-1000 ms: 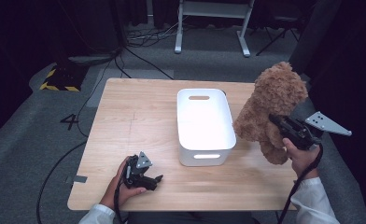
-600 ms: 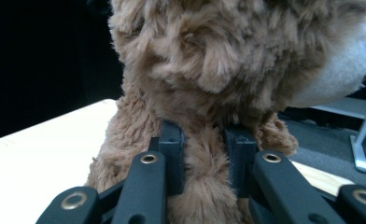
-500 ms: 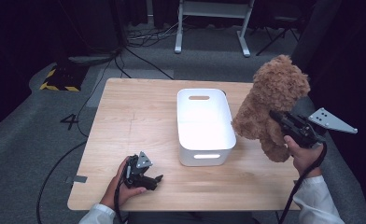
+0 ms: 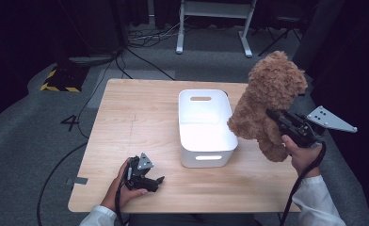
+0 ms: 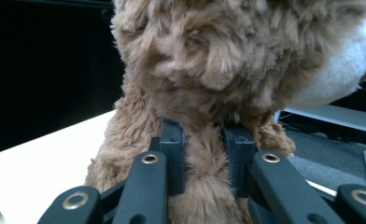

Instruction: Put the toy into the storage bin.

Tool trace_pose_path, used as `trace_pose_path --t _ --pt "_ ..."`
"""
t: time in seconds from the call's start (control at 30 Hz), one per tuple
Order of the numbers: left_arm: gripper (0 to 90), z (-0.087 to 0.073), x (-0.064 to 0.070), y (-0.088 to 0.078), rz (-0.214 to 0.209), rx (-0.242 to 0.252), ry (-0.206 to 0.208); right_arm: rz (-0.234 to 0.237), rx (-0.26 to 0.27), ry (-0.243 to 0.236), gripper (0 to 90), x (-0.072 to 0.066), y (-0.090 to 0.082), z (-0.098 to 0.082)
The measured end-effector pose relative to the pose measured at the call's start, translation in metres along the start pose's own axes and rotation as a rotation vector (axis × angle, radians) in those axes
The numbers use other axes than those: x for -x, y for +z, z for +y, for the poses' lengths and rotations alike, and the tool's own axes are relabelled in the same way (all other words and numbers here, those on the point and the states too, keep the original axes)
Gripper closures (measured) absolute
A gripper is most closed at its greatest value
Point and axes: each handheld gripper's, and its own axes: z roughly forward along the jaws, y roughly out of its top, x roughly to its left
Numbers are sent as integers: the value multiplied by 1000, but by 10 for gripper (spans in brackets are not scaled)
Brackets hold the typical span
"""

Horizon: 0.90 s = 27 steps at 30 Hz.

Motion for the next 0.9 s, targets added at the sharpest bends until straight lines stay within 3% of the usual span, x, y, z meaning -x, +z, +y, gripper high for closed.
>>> trace_pose_path --t 0.33,0.9 --pt "106 0 0 0 0 0 0 43 5 -21 742 -17 15 11" --pt "107 0 0 0 0 -2 1 96 -39 -64 750 -50 58 16"
